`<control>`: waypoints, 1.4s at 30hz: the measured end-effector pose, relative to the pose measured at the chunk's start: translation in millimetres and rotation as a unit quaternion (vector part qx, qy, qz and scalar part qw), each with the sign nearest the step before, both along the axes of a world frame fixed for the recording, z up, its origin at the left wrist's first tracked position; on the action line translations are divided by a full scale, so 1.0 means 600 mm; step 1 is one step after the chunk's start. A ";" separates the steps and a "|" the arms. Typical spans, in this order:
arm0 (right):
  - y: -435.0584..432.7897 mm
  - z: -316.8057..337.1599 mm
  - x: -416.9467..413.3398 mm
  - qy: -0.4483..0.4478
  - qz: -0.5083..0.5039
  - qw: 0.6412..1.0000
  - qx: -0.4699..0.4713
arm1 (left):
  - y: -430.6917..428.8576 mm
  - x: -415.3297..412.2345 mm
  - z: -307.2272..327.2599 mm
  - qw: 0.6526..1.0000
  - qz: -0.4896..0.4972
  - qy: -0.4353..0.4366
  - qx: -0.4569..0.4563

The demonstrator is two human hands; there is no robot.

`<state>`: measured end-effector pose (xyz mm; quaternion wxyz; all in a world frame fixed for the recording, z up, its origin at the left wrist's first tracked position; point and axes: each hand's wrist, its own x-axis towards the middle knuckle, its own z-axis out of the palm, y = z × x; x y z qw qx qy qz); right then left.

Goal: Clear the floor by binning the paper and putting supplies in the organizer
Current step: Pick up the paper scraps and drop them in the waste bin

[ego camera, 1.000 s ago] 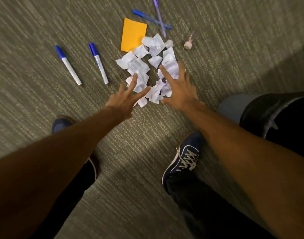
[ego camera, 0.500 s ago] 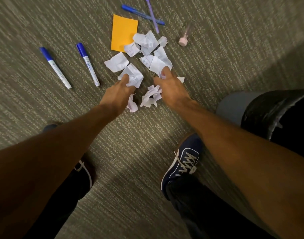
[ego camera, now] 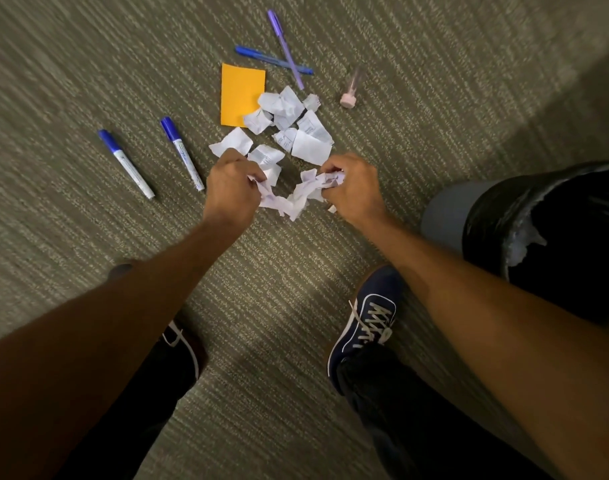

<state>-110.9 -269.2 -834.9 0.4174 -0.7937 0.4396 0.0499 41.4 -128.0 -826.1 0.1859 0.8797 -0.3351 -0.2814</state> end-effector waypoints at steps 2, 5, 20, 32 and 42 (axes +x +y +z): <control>0.001 0.025 -0.005 -0.020 -0.044 0.999 0.019 | -0.005 -0.003 0.030 1.000 0.022 -0.002 -0.008; -0.001 0.069 -0.017 -0.047 -0.098 0.993 0.053 | -0.016 -0.007 0.081 0.998 0.047 0.010 -0.026; -0.052 0.343 -0.117 -0.193 -0.359 0.889 0.206 | -0.143 -0.070 0.364 0.992 -0.045 0.038 -0.111; -0.111 0.502 -0.319 -0.236 -0.491 0.827 0.139 | -0.301 -0.256 0.494 0.958 -0.228 0.047 -0.166; -0.124 0.412 -0.467 -0.169 -0.568 0.794 0.139 | -0.365 -0.417 0.363 0.952 -0.283 0.085 -0.083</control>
